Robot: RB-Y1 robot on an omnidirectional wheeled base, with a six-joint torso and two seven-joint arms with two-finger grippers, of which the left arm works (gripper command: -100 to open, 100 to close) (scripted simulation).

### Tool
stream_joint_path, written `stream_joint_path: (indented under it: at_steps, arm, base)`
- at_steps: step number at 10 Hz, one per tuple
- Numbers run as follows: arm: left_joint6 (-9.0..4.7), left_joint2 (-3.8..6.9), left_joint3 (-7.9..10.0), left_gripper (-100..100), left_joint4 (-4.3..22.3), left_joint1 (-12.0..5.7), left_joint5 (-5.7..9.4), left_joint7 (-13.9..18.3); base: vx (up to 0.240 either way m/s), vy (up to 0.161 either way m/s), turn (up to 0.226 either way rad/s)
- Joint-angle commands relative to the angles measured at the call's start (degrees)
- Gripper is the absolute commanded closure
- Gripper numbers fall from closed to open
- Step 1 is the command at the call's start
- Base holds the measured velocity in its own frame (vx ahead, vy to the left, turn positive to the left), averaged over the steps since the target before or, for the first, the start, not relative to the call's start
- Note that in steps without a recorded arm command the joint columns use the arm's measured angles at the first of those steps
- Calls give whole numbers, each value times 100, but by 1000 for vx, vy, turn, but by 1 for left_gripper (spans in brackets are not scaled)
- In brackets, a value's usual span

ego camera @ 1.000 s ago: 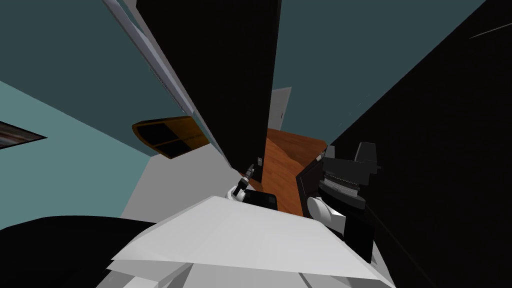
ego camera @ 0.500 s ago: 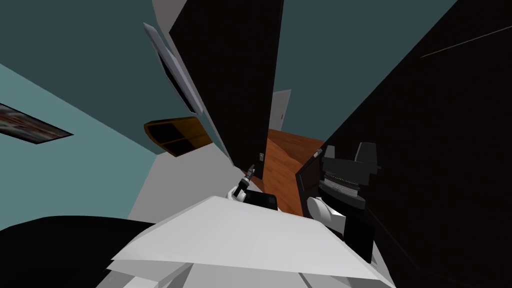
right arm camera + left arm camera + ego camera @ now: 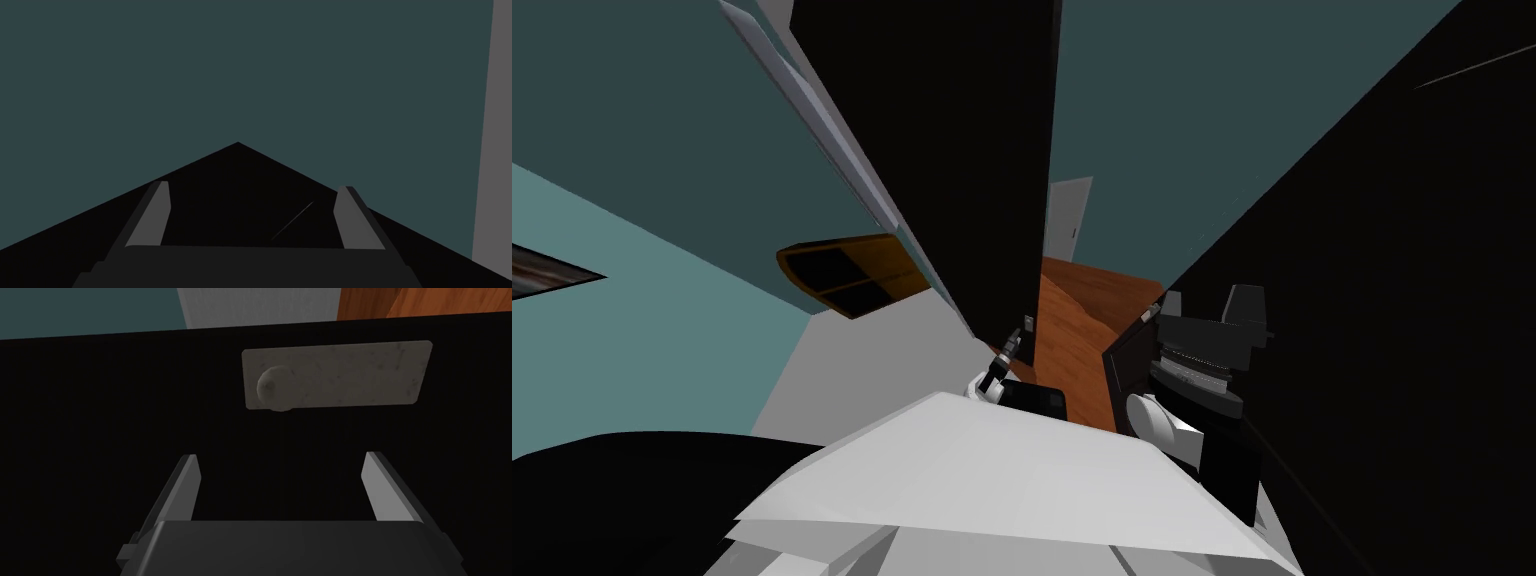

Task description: Push the door open

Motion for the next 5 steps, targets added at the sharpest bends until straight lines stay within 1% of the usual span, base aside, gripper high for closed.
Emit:
stream_joint_path:
  at_steps: [1,2,4,5]
  arm:
    - [-29,-23,38,-100,64,-42,8,-16]
    - [-42,-41,58,-100,92,-61,12,-25]
    - [-61,-77,90,-100,136,-90,17,-39]
    - [-68,-93,101,-100,151,-100,19,-43]
  base:
    - [206,-75,-31]
    - [208,-69,-31]
    - [178,-95,-27]
    - [178,-50,-6]
